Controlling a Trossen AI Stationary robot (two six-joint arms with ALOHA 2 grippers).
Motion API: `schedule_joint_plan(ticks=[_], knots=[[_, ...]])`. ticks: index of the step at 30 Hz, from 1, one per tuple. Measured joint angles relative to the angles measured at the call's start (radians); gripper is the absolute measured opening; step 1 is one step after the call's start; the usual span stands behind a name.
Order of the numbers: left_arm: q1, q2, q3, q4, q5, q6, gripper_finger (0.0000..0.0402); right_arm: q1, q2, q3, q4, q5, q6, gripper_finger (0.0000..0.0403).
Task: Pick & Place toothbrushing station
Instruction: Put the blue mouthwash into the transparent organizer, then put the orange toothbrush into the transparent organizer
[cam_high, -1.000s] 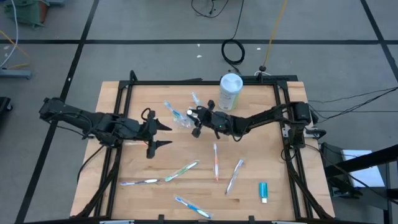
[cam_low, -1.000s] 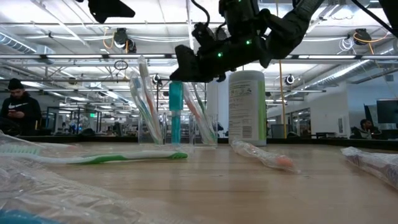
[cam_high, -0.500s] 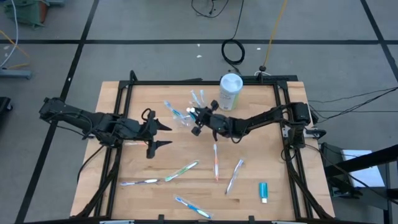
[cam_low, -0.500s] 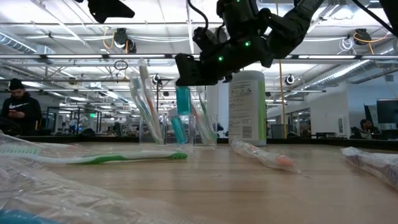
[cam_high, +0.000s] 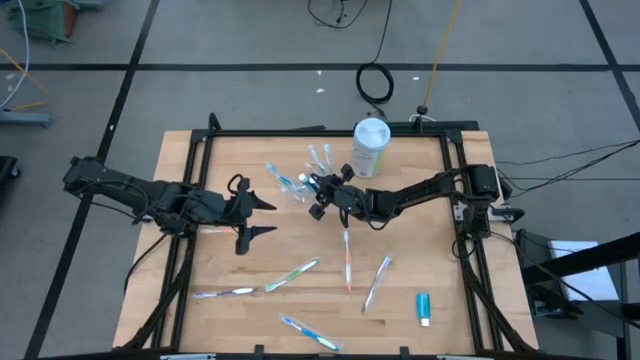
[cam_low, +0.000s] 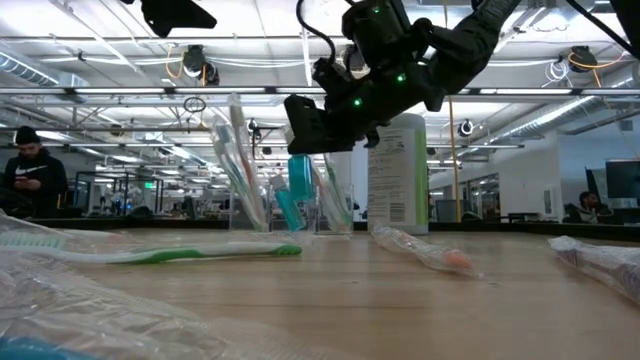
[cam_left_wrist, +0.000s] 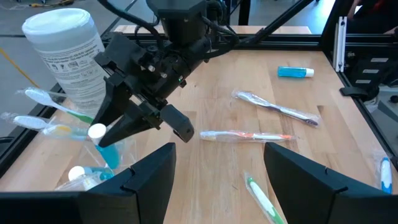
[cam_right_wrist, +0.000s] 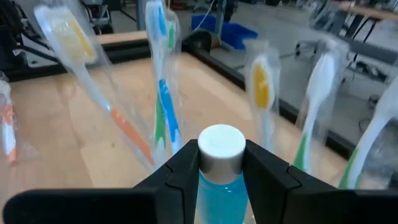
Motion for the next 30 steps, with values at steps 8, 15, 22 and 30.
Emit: schedule_joint_plan(ticks=[8,15,22,30], knots=[[0.0,0.0,0.0,0.0,0.0,-0.001,0.0251,-0.021,0.0,0.0,-0.087,-0.003,0.057,0.0127],[0.0,0.0,0.0,0.0,0.0,-0.001,0.0251,-0.024,0.0,0.0,-0.078,-0.02,0.046,0.0162],[0.0,0.0,0.0,0.0,0.0,-0.001,0.0251,-0.019,-0.011,0.0,-0.032,-0.021,-0.032,0.0168],[0.0,0.0,0.0,-0.007,0.0,-0.003,0.0251,0.024,-0.087,-0.001,-0.069,-0.023,-0.064,0.0165]])
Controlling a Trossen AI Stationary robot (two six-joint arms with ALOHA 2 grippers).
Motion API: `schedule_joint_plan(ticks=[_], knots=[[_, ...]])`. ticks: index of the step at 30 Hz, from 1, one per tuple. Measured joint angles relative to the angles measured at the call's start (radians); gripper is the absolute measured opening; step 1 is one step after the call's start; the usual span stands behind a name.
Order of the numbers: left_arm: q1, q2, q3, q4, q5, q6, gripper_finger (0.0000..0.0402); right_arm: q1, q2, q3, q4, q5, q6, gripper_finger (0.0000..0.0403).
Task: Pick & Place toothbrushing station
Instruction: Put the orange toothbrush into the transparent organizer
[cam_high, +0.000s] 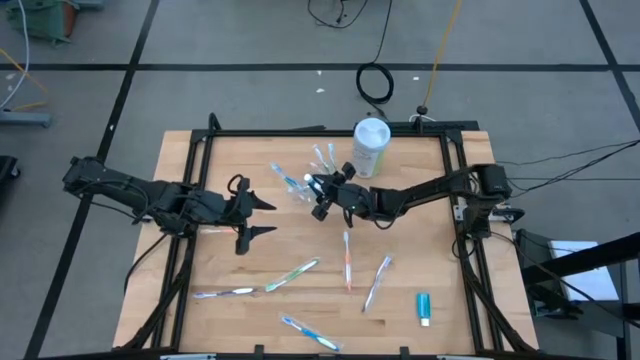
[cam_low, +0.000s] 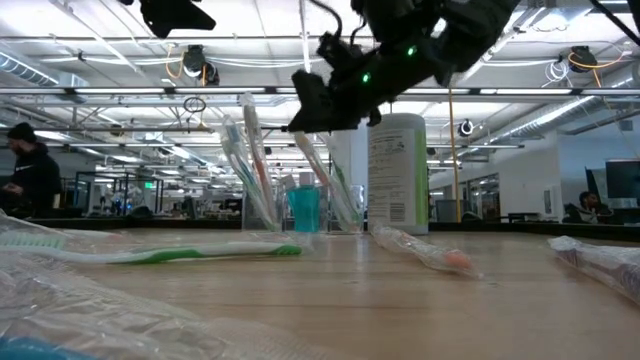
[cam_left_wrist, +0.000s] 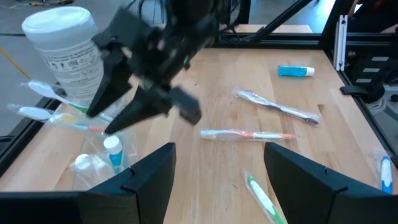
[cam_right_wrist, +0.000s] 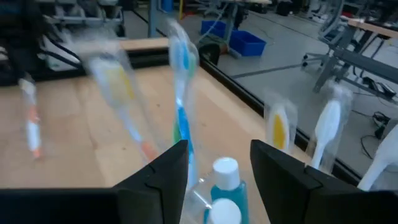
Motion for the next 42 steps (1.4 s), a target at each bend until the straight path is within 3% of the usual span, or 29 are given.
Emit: schedule_joint_plan(ticks=[11,14,18,23,30,37,42], knots=[[0.0,0.0,-0.001,-0.158,0.001,-0.113,0.025,0.151,-0.192,0.0,-0.394,-0.012,0.012,0.016],[0.0,0.0,-0.001,-0.22,0.002,-0.159,0.025,0.194,-0.216,-0.001,-0.473,-0.105,0.044,0.0159],[-0.001,0.0,-0.002,-0.278,0.002,-0.225,0.025,0.233,-0.221,-0.001,-0.49,-0.307,0.061,0.0158],[-0.032,0.0,-0.053,-0.248,0.004,-0.227,0.0251,0.266,-0.22,-0.001,-0.491,-0.501,0.06,0.0161],[-0.114,0.0,-0.194,-0.03,0.037,-0.204,0.0251,0.283,-0.22,-0.001,-0.491,-0.525,0.056,0.016],[-0.199,0.001,-0.39,0.395,0.178,-0.098,0.025,0.281,-0.22,-0.001,-0.49,-0.523,0.053,0.0158],[-0.226,0.016,-0.474,0.596,0.196,-0.041,0.025,0.281,-0.22,-0.001,-0.489,-0.522,0.053,0.016]])
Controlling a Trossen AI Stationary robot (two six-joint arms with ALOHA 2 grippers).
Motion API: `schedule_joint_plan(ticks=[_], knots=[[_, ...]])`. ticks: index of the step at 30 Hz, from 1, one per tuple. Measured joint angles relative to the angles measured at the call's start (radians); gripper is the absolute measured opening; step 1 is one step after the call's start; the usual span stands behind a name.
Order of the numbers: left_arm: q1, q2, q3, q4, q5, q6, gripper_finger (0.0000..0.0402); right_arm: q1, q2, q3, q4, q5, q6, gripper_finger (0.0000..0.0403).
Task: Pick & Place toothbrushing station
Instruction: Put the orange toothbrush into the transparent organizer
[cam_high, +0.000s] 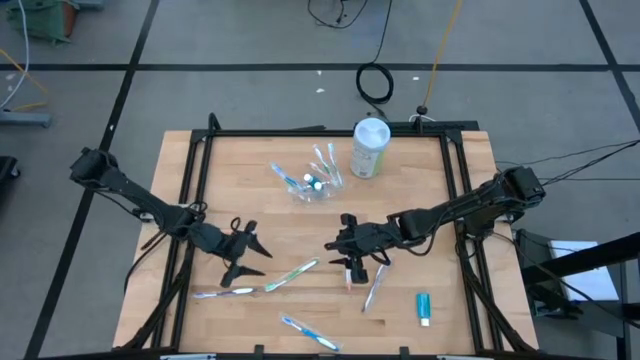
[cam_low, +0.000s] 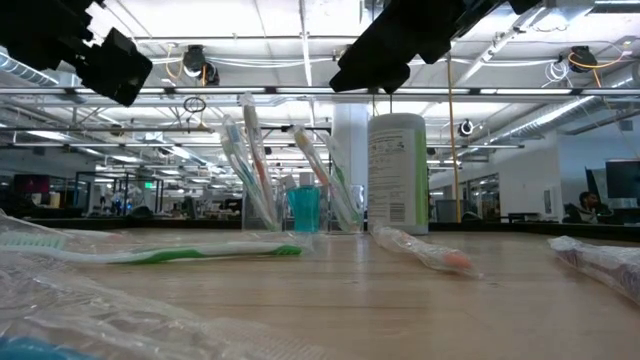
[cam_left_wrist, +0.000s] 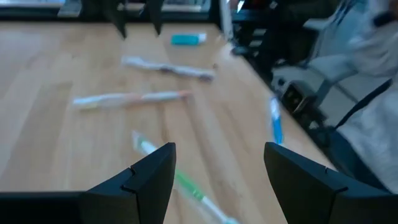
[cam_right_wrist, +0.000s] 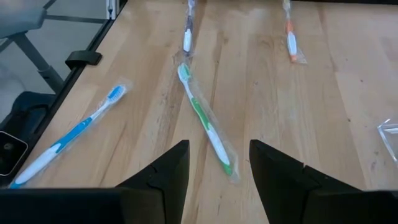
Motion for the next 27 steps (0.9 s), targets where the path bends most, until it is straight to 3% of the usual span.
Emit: schedule_joint_plan(ticks=[4,12,18,27], knots=[[-0.004,0.029,-0.006,-0.004,-0.029,-0.007,0.025,0.0,0.0,0.0,0.0,0.001,0.0,0.0158],[0.011,0.078,-0.008,-0.245,-0.334,-0.163,0.025,0.0,0.0,0.0,0.0,0.002,0.0,0.0159],[0.044,0.083,-0.008,-0.344,-0.281,-0.347,0.025,0.0,0.0,0.0,-0.002,0.002,0.0,0.0156],[0.059,0.083,-0.008,-0.356,-0.275,-0.333,0.025,-0.002,0.0,-0.015,-0.007,0.002,0.06,0.0155]])
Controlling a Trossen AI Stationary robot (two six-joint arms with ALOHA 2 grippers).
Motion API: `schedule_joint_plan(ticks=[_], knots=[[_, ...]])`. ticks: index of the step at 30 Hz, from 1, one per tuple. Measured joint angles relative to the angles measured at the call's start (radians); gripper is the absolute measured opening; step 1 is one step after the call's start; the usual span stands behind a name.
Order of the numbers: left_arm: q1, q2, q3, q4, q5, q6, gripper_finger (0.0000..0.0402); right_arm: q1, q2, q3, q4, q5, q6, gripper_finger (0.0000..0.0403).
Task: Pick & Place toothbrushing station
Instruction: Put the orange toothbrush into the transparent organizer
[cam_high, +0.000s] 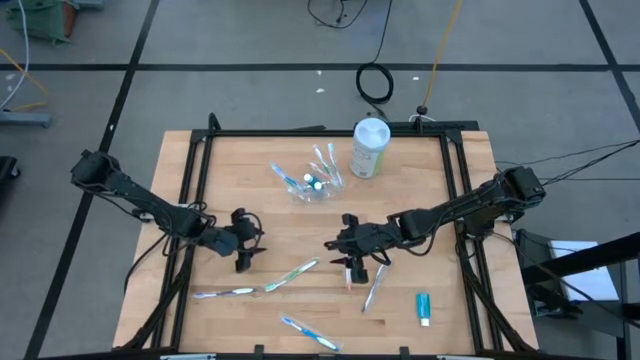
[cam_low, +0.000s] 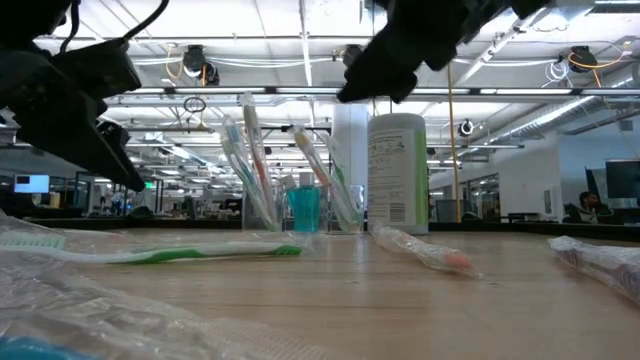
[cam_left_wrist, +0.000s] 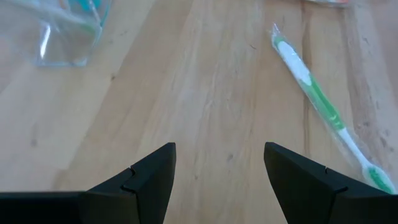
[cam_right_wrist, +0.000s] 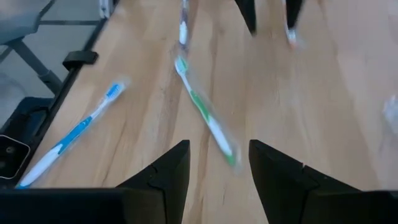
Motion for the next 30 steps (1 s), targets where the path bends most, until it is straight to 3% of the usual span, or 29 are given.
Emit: schedule_joint_plan(ticks=[5,16,26,30], knots=[[-0.001,0.0,0.0,-0.071,0.03,-0.062,0.025,0.0,0.001,-0.046,-0.043,0.0,0.109,0.0155],[-0.001,0.0,0.0,-0.306,0.08,-0.175,0.025,0.0,0.001,-0.085,-0.126,0.0,0.183,0.0155],[-0.001,0.0,0.027,-0.339,0.123,-0.116,0.025,0.0,0.001,-0.085,-0.123,0.0,0.183,0.0155],[-0.001,0.0,0.078,-0.468,0.125,-0.12,0.025,0.0,0.001,-0.085,-0.124,0.0,0.183,0.0155]])
